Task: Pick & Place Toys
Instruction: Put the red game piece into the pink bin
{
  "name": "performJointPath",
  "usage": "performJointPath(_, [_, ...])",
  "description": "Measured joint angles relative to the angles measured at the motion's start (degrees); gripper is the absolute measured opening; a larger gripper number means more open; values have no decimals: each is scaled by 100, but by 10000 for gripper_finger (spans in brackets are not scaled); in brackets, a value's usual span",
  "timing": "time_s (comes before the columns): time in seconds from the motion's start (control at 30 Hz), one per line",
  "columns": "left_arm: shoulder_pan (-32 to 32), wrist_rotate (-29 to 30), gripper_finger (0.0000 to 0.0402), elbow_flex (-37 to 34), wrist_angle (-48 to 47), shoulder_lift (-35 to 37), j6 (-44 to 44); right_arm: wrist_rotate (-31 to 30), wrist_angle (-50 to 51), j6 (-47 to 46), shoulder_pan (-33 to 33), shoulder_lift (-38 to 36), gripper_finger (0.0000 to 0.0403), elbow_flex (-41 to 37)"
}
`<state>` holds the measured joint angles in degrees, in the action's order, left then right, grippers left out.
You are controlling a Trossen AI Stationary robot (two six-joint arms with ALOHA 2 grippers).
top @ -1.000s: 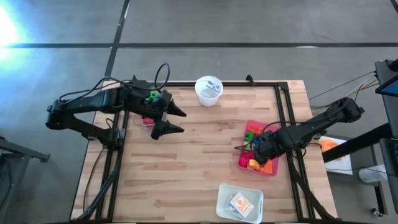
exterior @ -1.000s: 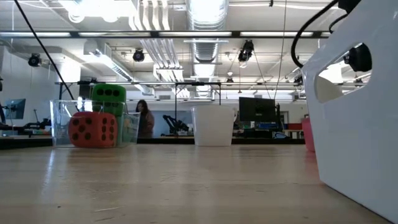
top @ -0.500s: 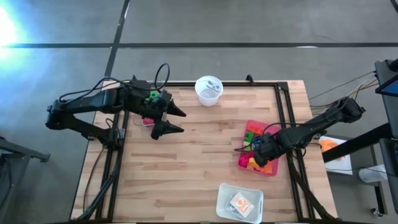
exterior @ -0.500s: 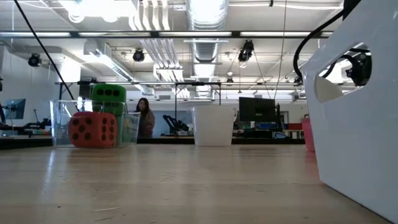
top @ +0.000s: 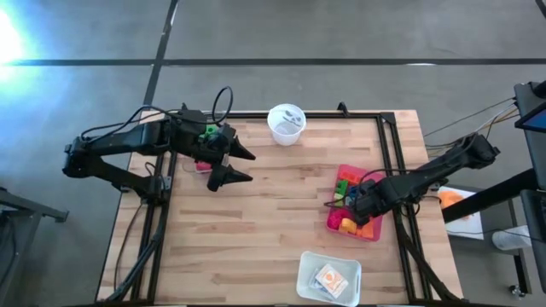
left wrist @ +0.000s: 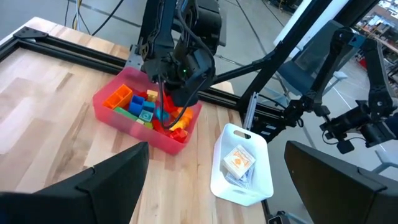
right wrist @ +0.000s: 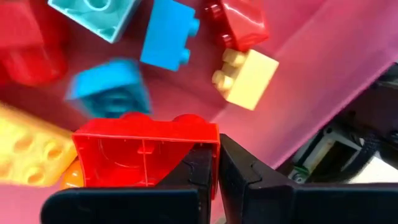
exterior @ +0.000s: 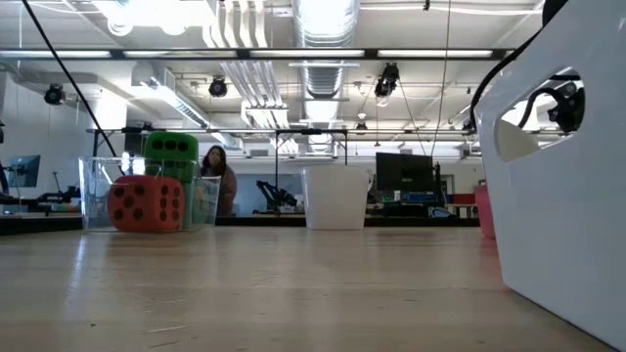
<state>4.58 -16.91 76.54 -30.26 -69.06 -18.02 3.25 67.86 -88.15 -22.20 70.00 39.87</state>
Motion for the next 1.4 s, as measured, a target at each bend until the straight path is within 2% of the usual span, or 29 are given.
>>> performJointPath(0.53, [-4,66,375,2,84,-2,-59,269,-693,176,1,474,8,-2])
performJointPath(0.87, [-2,85,375,2,85,-4,-57,584,-748,464,28,991,8,12])
performJointPath(1.4, [0,85,375,1,84,-4,-43,575,-808,525,26,870,8,9])
